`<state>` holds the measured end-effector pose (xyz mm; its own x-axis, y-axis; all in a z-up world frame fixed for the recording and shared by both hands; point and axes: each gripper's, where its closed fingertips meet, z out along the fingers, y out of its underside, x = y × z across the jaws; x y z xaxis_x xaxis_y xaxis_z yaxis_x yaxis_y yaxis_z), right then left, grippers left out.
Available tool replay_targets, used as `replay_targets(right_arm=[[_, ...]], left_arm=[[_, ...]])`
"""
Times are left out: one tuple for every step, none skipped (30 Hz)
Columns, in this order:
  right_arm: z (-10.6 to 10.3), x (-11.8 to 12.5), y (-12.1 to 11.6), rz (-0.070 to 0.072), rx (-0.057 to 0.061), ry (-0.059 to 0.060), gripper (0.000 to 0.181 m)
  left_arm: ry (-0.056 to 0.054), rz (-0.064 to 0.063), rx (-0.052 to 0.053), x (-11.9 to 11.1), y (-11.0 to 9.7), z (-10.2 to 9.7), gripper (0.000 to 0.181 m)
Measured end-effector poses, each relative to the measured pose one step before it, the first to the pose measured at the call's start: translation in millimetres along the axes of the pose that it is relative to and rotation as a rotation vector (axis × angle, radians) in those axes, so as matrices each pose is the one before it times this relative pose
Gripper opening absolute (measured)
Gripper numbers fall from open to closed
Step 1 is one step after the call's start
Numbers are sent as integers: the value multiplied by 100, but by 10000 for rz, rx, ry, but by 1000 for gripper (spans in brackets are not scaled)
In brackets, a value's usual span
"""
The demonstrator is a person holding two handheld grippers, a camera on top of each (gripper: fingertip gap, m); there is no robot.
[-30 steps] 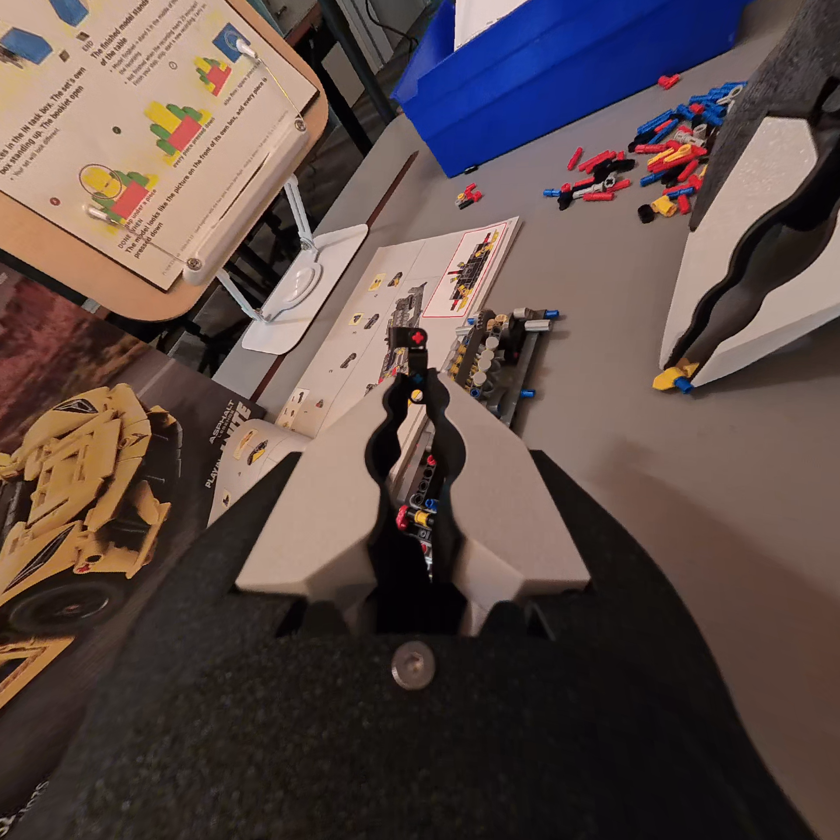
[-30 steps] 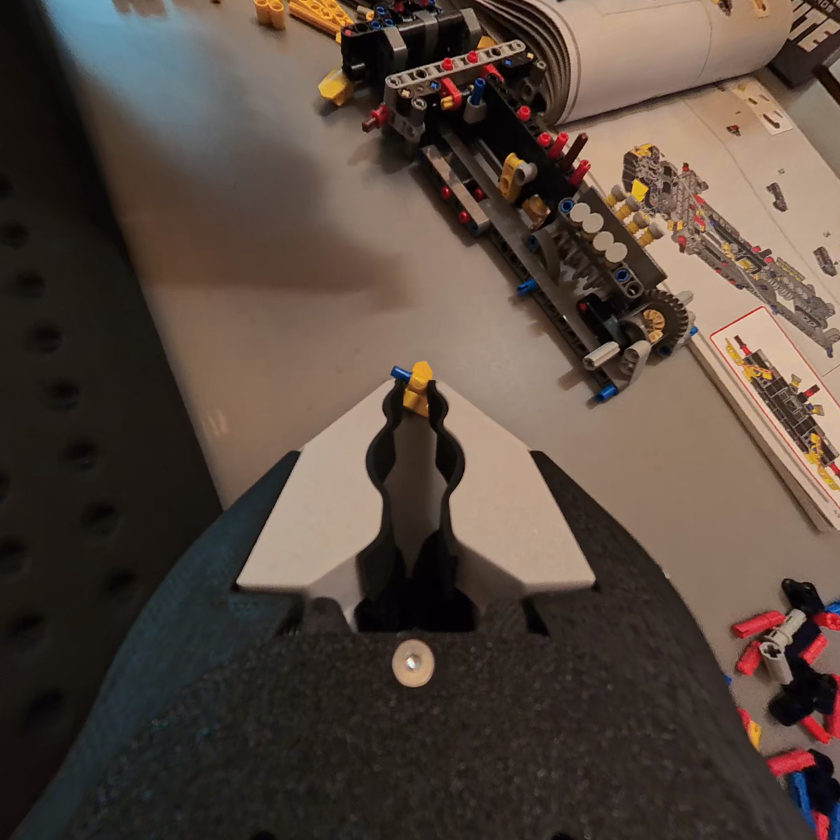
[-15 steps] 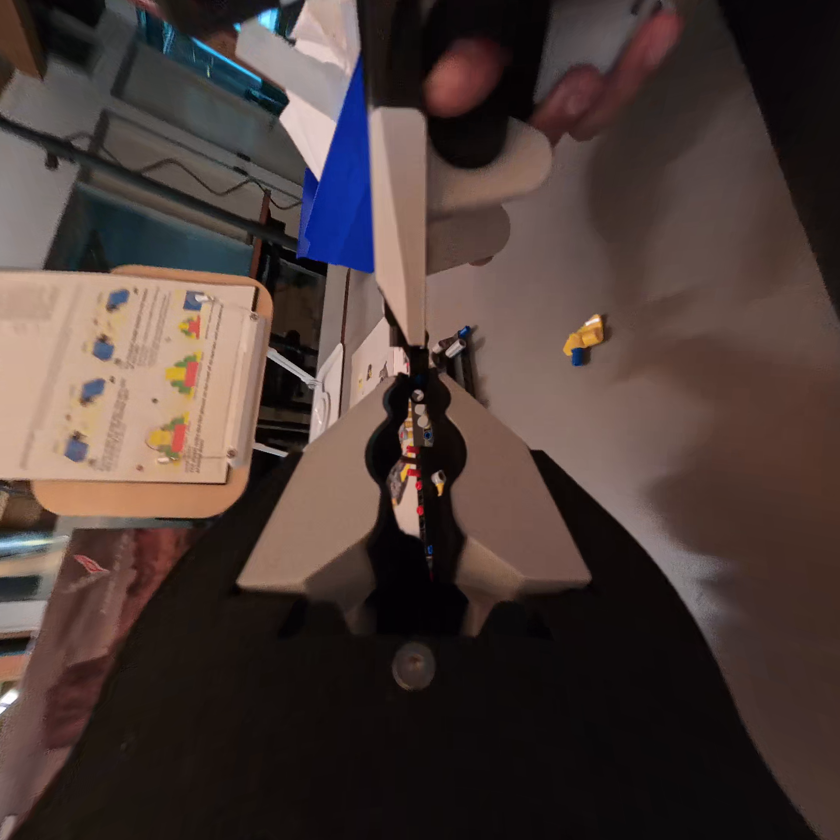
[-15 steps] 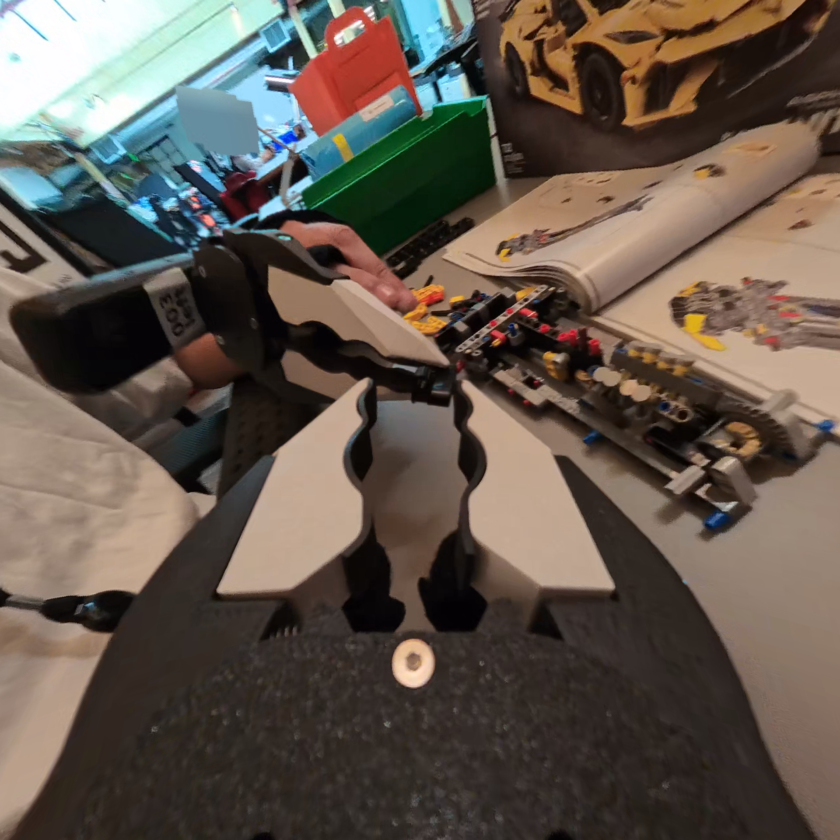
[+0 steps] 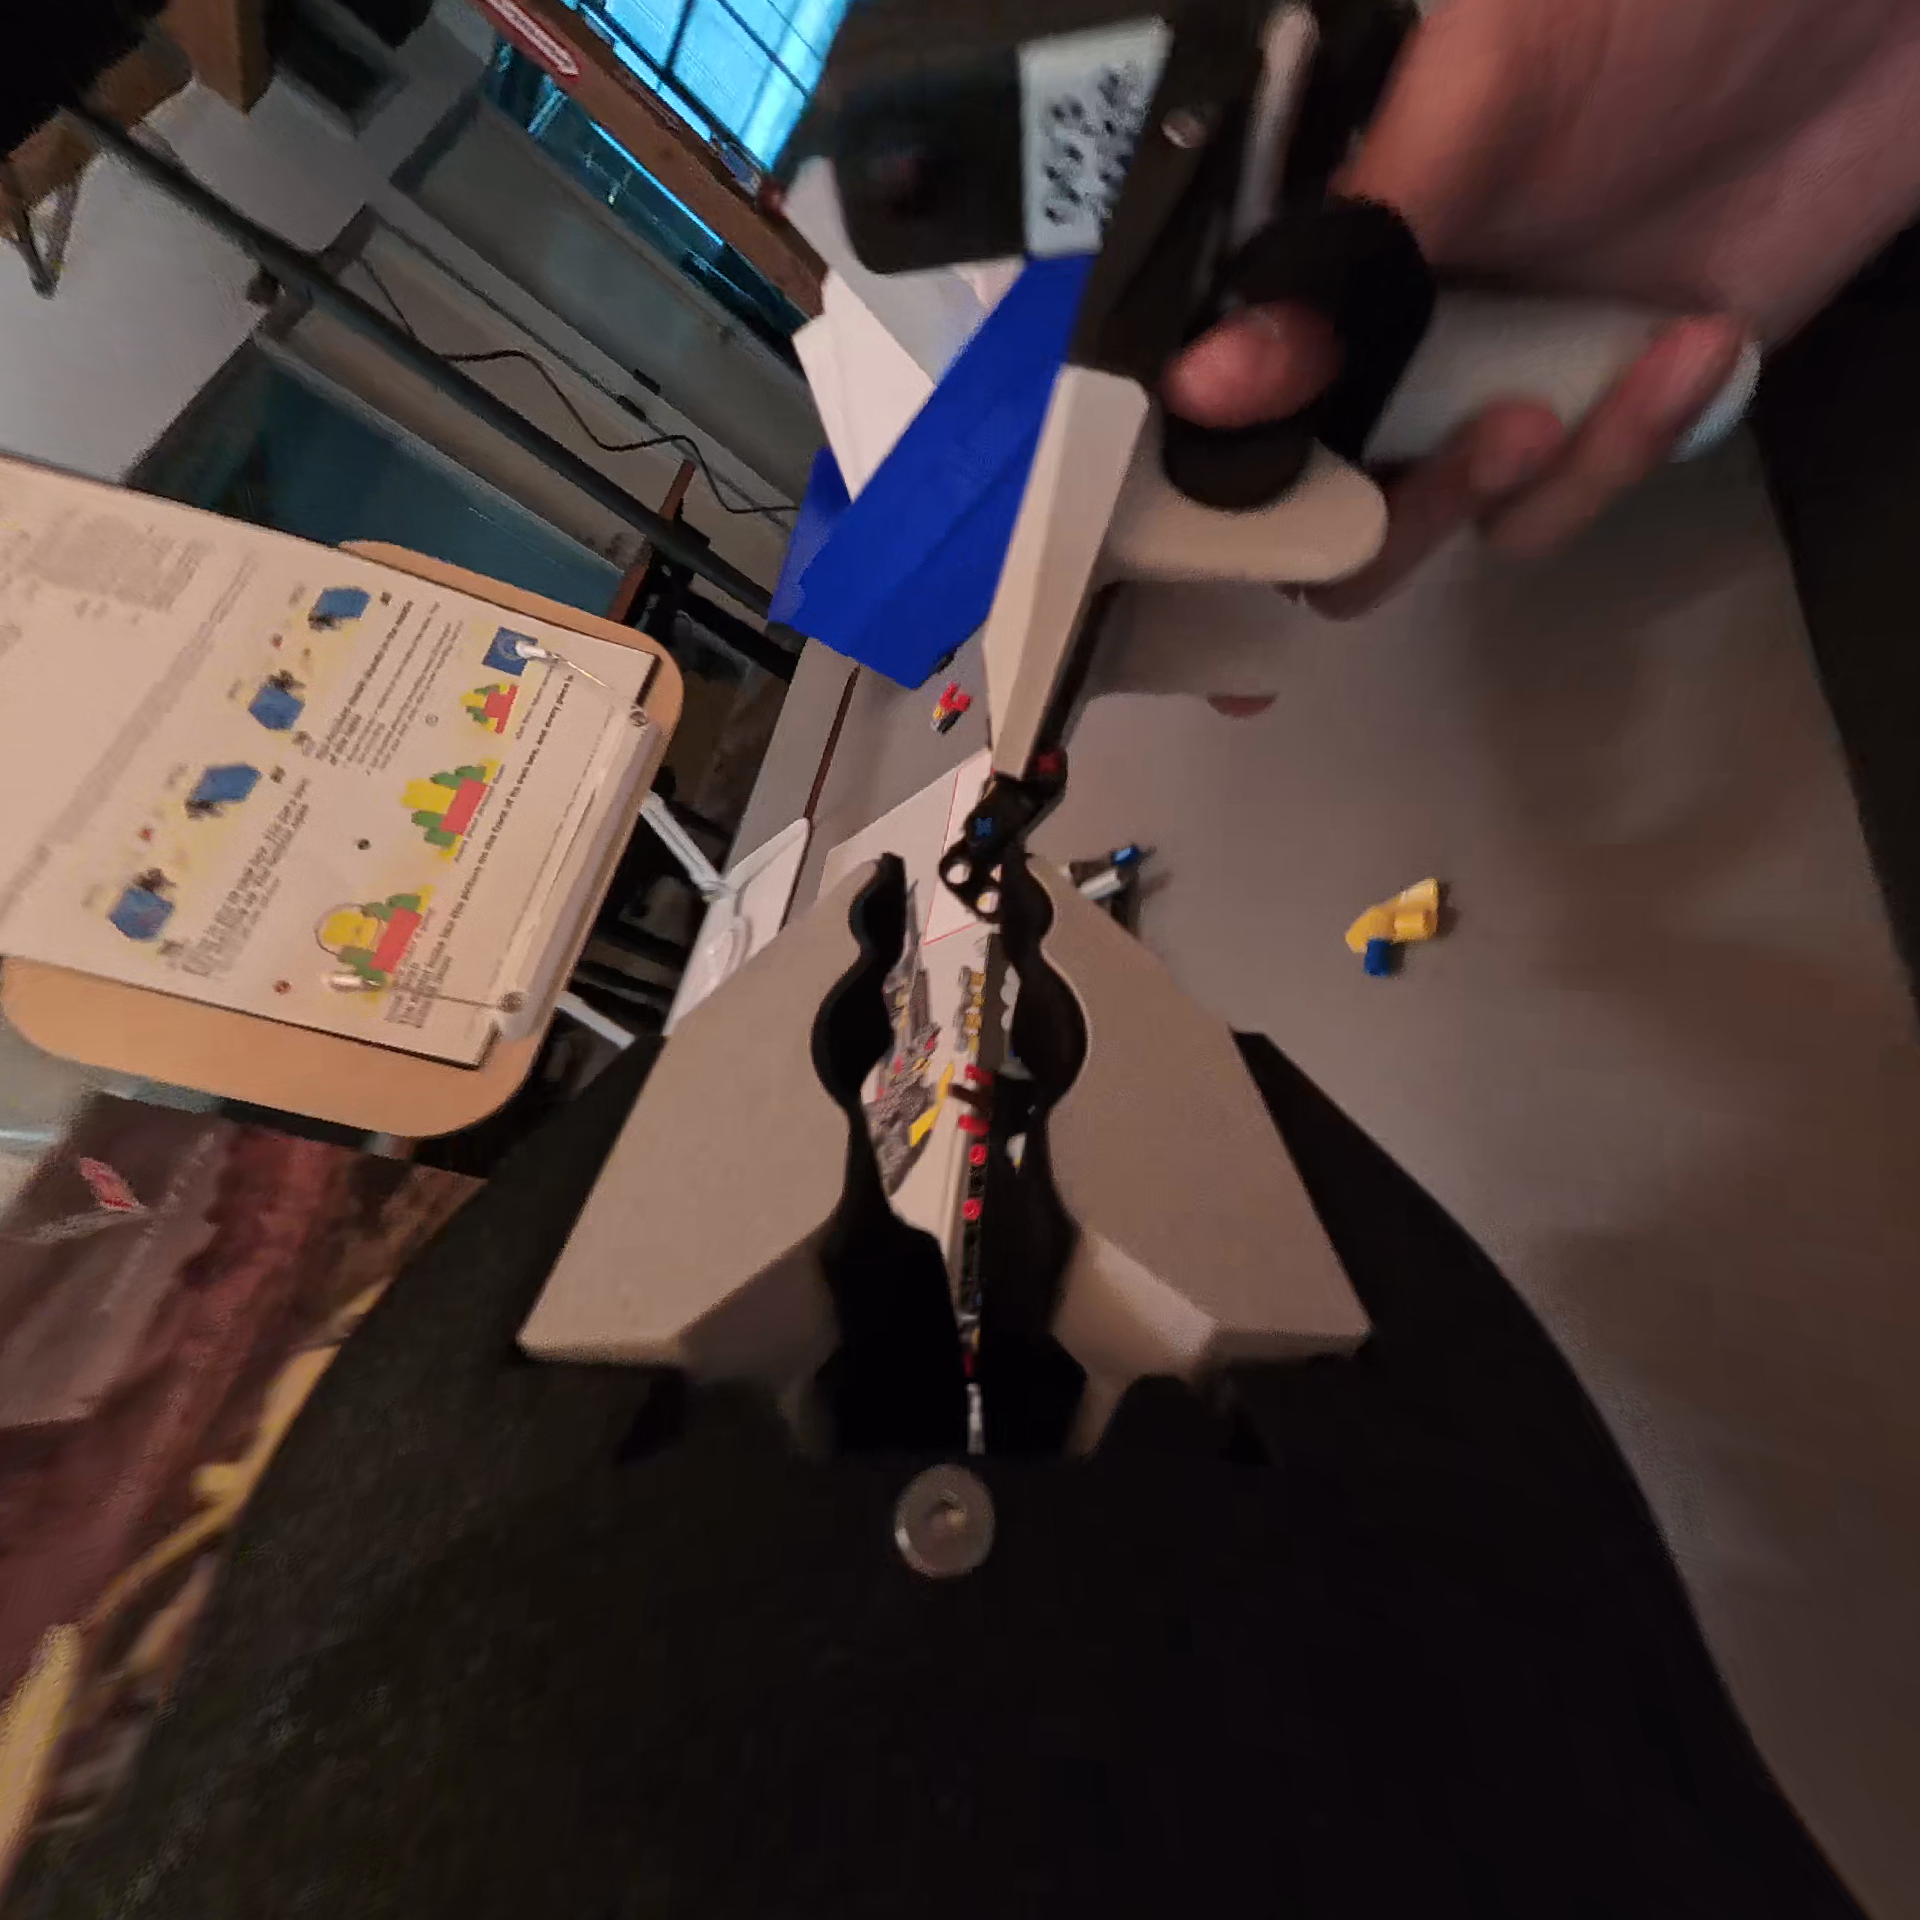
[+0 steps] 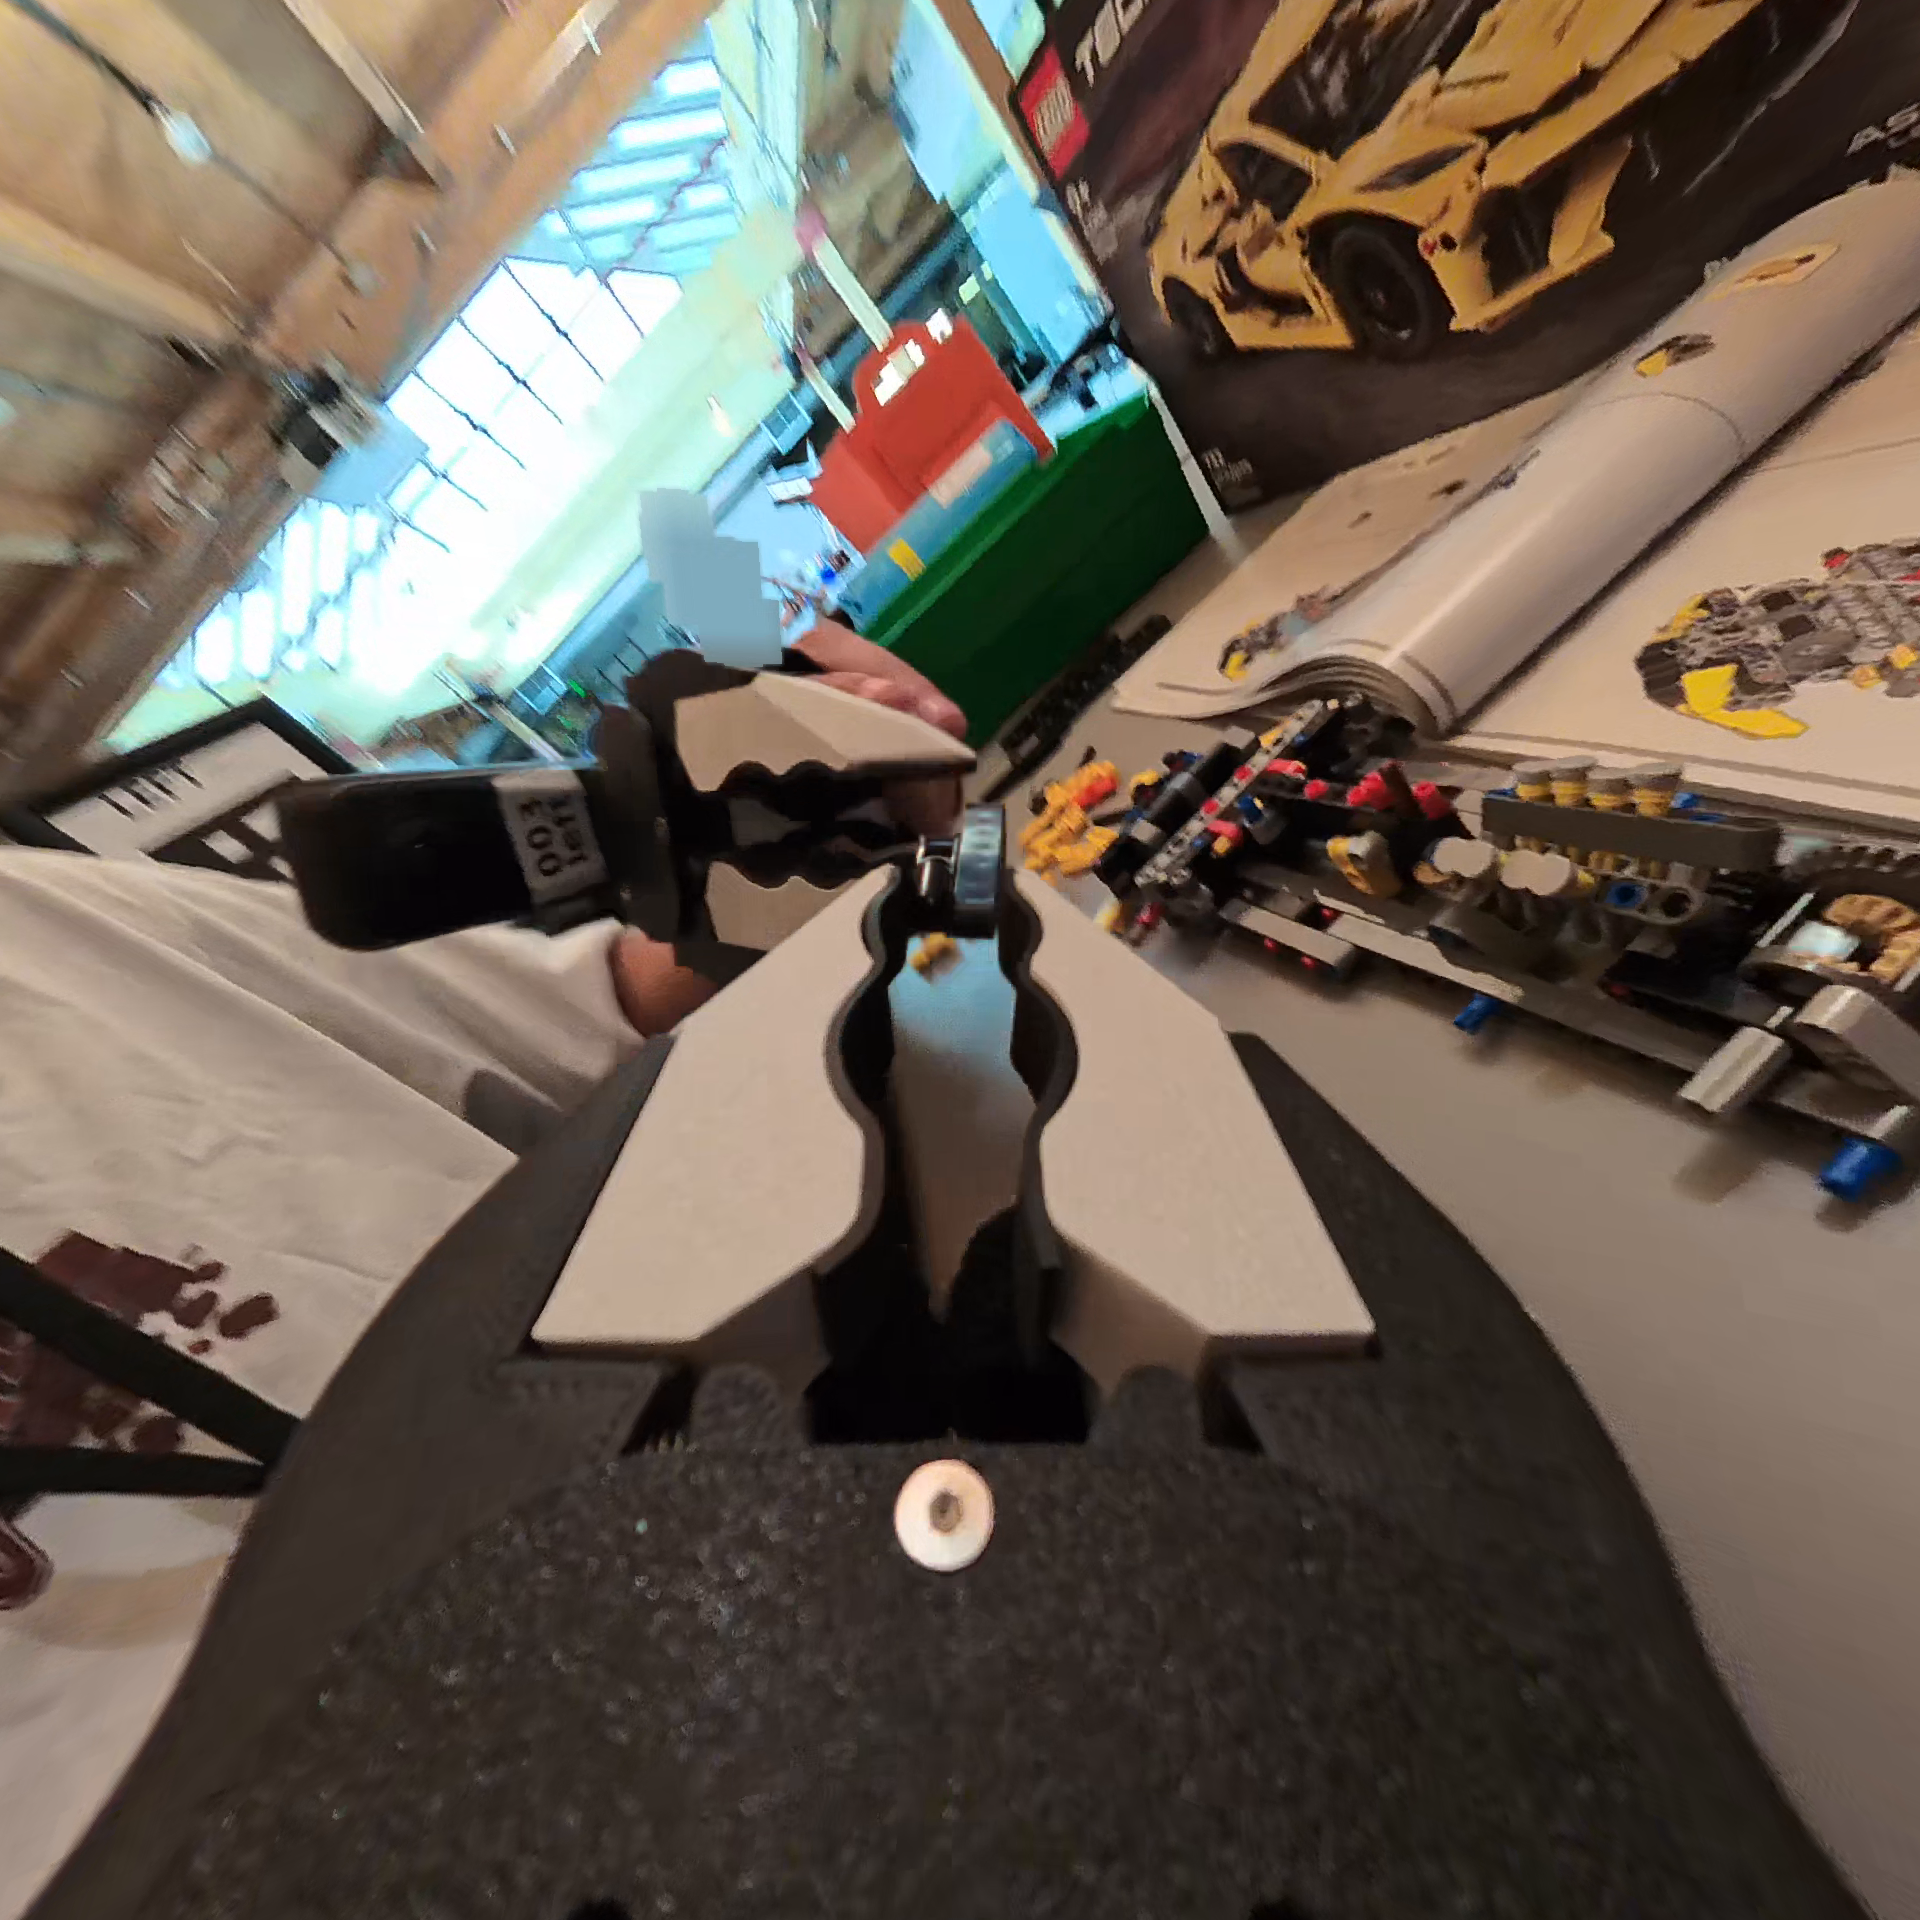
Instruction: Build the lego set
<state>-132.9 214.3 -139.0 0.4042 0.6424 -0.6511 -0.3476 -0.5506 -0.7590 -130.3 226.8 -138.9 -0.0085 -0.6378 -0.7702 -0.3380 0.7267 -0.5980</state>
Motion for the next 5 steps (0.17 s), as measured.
replay_targets(right_arm=[[-43,-284,-583,343,439,-282,15],[-73,-339,-658,470,522,-409,15],[-53,-560,-651,664,560,-651,15],[13,-767,-482,773,485,-858,15],[57,-693,-343,805,412,-842,15]], left_arm=[[102,-832,270,-422,-284,-146,16],[277,-1006,294,-266,-337,-139,17],[403,-1137,336,-116,-381,-118,19],[517,-1245,400,23,-446,-114,20],[626,-1294,470,199,-539,-108,21]])
